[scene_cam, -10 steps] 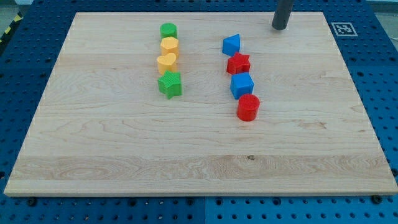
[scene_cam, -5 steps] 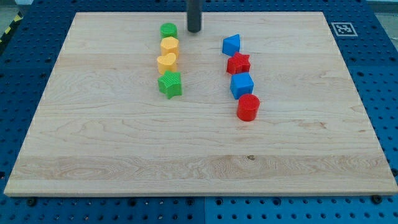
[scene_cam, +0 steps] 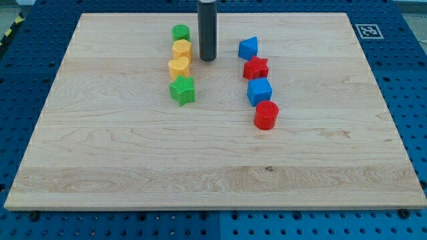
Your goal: Push the yellow hexagon to the top left of the board
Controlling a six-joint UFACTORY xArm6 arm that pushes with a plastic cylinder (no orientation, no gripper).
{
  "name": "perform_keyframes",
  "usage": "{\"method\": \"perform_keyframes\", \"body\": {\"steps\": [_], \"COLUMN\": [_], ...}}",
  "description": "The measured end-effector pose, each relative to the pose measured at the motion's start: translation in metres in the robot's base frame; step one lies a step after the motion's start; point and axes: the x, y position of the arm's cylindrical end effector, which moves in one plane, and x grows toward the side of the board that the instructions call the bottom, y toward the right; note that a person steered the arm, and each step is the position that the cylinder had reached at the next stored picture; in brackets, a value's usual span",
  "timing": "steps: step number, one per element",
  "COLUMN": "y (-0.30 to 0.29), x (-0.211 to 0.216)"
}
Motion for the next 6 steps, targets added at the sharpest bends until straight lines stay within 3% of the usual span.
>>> {"method": "perform_keyframes", "body": {"steps": [4,6], "y": [-0.063,-0.109], "x": [0.005,-0.022]}}
